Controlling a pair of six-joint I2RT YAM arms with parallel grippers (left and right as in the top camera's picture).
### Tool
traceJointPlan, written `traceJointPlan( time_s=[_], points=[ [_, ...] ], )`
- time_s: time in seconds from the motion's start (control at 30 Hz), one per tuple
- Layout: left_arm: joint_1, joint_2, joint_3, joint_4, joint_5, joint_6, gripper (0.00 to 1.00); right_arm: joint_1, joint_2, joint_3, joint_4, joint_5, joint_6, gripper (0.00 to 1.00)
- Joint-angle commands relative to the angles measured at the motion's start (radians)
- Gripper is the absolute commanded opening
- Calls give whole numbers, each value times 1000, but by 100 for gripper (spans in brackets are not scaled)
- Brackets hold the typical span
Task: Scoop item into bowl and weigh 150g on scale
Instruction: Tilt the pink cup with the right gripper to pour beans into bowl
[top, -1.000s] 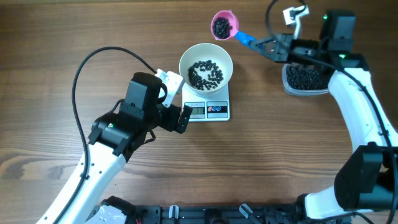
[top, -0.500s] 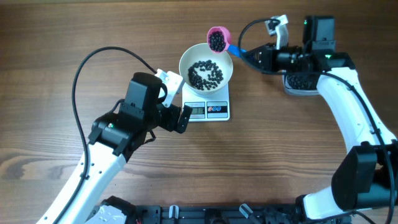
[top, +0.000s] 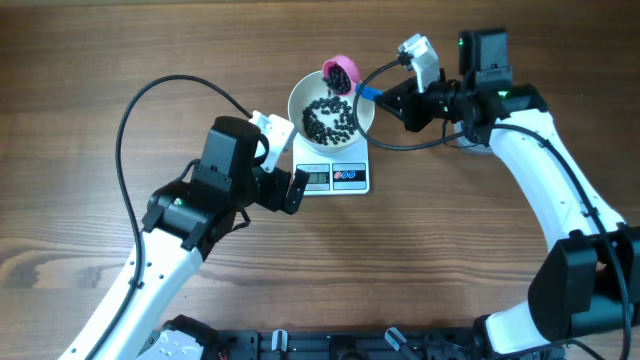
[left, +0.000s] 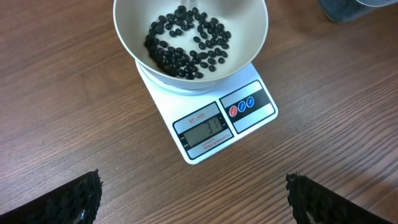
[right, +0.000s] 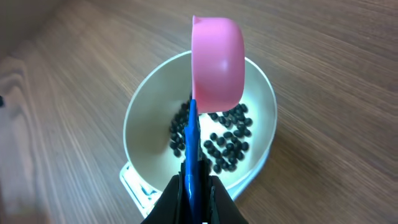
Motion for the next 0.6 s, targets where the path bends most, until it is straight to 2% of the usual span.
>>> traceJointPlan(
  time_s=[0.0,0.43,0.57],
  points=[
    [6,5,18,3,1,19,100,14,13,0,0,39,-82,4],
    [6,5,18,3,1,19,100,82,-58,2,-7,162,-88,4],
    [6,5,18,3,1,19,100,111,-58,2,-34,266,-144,4]
  ],
)
